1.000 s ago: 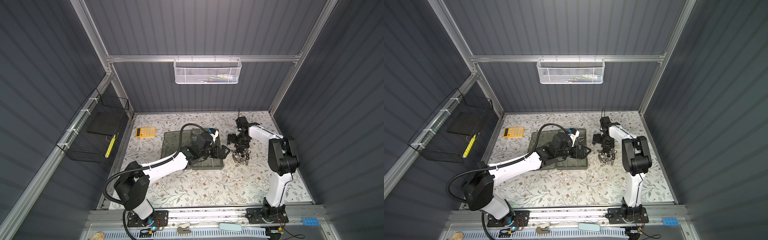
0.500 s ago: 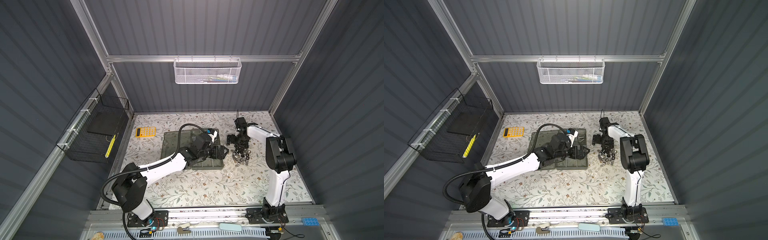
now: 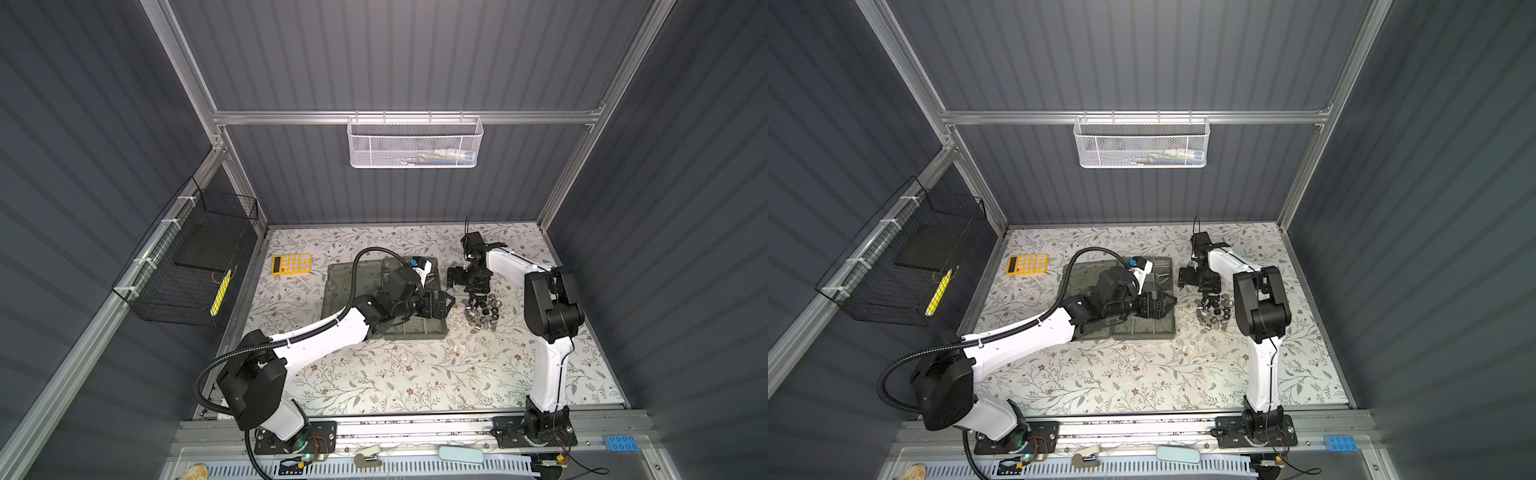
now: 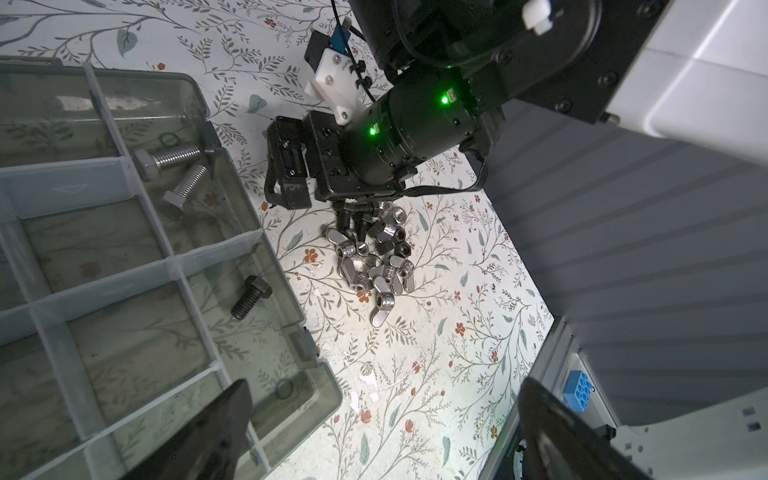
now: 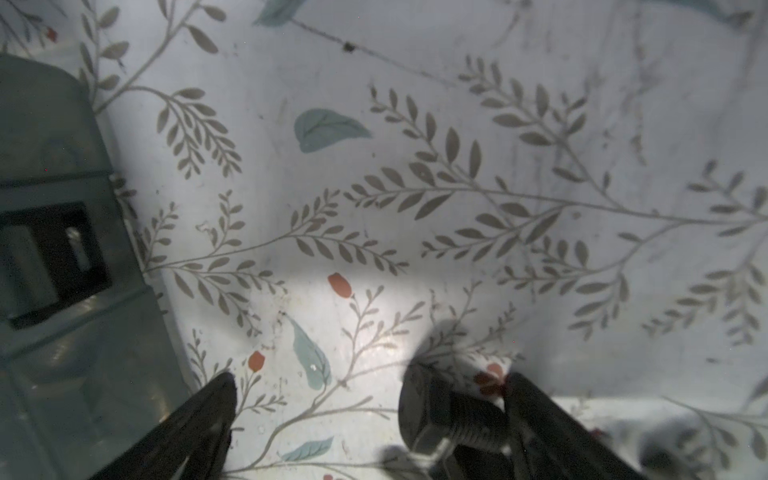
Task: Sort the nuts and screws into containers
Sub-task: 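Lower the right gripper and grasp another black bolt by its head, then lift the black bolt out of the pile with the right gripper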
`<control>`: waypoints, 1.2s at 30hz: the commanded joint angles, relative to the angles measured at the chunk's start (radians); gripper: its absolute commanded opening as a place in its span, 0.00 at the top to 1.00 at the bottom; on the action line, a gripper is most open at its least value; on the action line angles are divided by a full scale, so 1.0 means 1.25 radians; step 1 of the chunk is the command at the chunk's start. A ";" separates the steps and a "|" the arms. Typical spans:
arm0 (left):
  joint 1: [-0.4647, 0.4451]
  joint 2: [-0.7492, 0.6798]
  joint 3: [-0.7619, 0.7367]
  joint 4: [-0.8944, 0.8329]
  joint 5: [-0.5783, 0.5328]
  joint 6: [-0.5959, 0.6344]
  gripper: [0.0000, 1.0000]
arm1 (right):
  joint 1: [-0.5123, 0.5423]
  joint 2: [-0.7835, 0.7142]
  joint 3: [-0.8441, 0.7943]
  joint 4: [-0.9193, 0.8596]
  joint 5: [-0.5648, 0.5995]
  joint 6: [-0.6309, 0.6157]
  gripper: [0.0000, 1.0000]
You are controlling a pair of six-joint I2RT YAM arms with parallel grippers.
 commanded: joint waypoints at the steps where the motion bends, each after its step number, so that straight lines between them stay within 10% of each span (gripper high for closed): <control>1: -0.001 -0.028 -0.010 -0.018 -0.010 0.019 0.00 | 0.013 0.026 0.013 -0.029 0.016 0.004 0.03; 36: -0.001 -0.049 -0.037 -0.010 -0.007 0.001 0.00 | 0.048 0.043 -0.012 -0.054 0.094 -0.023 0.65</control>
